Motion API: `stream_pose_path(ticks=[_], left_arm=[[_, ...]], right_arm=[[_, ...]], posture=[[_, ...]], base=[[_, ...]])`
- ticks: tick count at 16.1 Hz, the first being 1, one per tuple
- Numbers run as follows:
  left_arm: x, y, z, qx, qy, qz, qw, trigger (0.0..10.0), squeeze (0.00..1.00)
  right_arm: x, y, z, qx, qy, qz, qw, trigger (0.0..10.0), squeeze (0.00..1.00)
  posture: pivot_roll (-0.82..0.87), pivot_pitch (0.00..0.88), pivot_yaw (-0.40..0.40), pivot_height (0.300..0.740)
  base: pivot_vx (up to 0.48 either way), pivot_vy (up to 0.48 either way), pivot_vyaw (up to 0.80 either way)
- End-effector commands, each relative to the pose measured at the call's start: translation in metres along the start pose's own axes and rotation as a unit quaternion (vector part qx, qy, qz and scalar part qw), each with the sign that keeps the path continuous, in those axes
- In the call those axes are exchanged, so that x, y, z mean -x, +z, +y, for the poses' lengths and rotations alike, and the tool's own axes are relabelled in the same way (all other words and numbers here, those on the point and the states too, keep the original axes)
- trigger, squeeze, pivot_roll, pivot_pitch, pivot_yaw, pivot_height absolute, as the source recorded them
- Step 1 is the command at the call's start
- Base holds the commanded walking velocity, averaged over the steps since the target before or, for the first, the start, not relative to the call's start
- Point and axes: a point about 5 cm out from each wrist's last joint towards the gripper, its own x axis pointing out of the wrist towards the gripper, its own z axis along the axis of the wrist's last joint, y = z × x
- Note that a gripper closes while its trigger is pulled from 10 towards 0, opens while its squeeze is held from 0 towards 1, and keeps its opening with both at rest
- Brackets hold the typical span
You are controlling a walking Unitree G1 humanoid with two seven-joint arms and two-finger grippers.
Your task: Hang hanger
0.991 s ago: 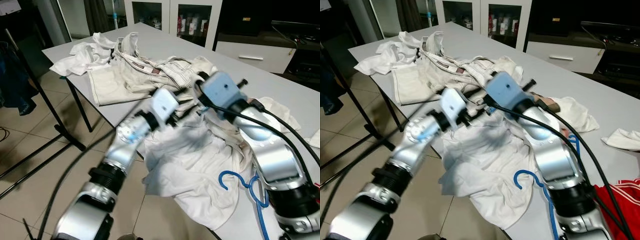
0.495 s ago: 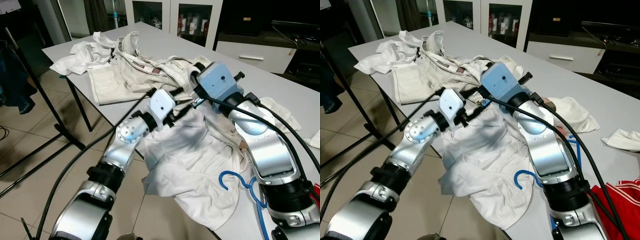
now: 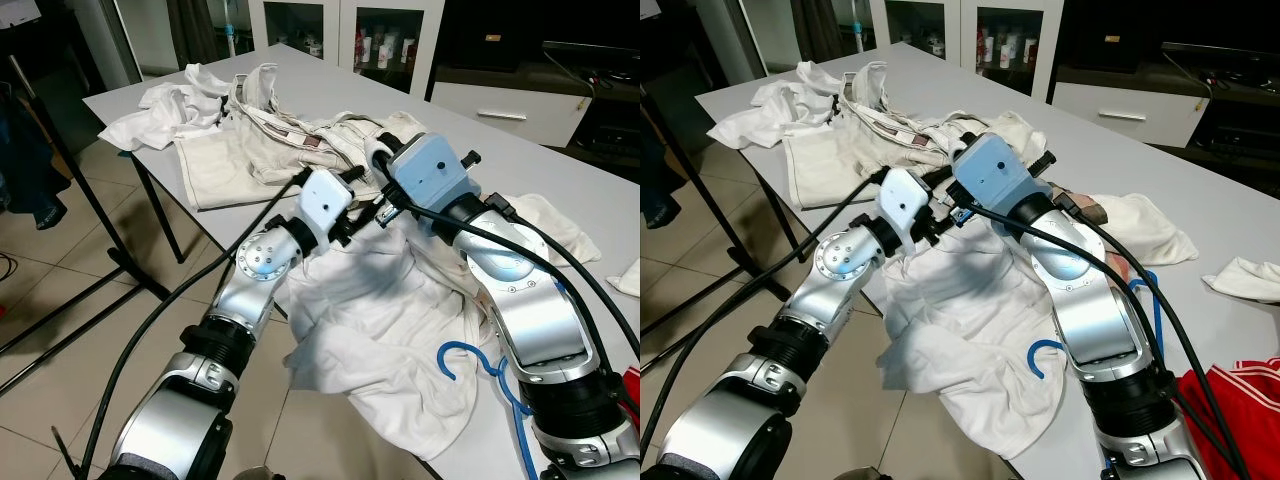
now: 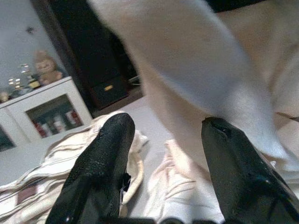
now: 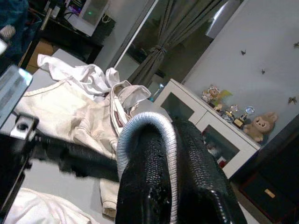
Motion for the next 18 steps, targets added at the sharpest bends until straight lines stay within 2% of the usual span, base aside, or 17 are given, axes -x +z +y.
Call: stream_pose_path(ticks=[1,4,6,8,12,13,14,15,18], left_arm=[[-0.001,0.003,-0.006,-0.003,-0.025,-0.012,1.0,10.0,0.0],[0.001,0.001,-0.01,-0.002,-0.034,-0.01,0.999,10.0,0.0],[0.002,-0.001,-0.006,-0.006,-0.023,-0.003,1.0,10.0,0.0],[0.004,-0.002,0.005,-0.01,0.014,0.007,1.0,10.0,0.0],[0.004,-0.002,0.007,-0.015,0.022,0.01,1.0,10.0,0.0],[0.001,0.001,0.005,-0.012,0.015,0.001,1.0,4.0,0.0],[0.0,0.002,0.004,-0.011,0.011,-0.003,1.0,4.0,0.0],[-0.001,0.003,0.003,-0.011,0.006,-0.008,1.0,0.0,0.0],[0.0,0.004,0.002,-0.013,0.002,-0.012,1.0,0.0,0.0]], right_arm=[[-0.008,0.002,-0.003,0.001,-0.012,-0.002,1.0,0.0,0.0],[-0.016,0.004,-0.008,0.003,-0.027,-0.001,1.0,0.0,0.0],[-0.018,0.012,-0.006,-0.003,-0.016,-0.016,1.0,0.0,0.0],[-0.013,0.014,0.003,-0.011,0.009,-0.026,1.0,0.0,0.0],[-0.006,0.02,0.013,-0.028,0.027,-0.042,0.998,0.0,0.0],[-0.003,0.022,0.013,-0.034,0.024,-0.047,0.998,0.0,0.0],[-0.003,0.022,0.013,-0.035,0.021,-0.047,0.998,0.0,0.0],[-0.003,0.023,0.011,-0.036,0.018,-0.05,0.998,0.0,0.0],[-0.005,0.026,0.011,-0.039,0.015,-0.056,0.998,0.0,0.0]], posture=[[-0.03,0.0,0.033,0.723],[-0.01,0.0,0.028,0.723],[-0.01,0.0,0.022,0.723],[0.0,0.0,0.019,0.723],[-0.02,0.0,0.03,0.723],[-0.02,0.0,0.034,0.723],[-0.02,0.0,0.034,0.723],[-0.02,0.0,0.037,0.723],[-0.02,0.0,0.034,0.723]], base=[[0.0,0.0,0.0],[0.0,0.0,0.0],[0.0,0.0,0.0],[0.0,0.0,0.0],[0.0,0.0,0.0],[0.0,0.0,0.0],[0.0,0.0,0.0],[0.0,0.0,0.0],[0.0,0.0,0.0]])
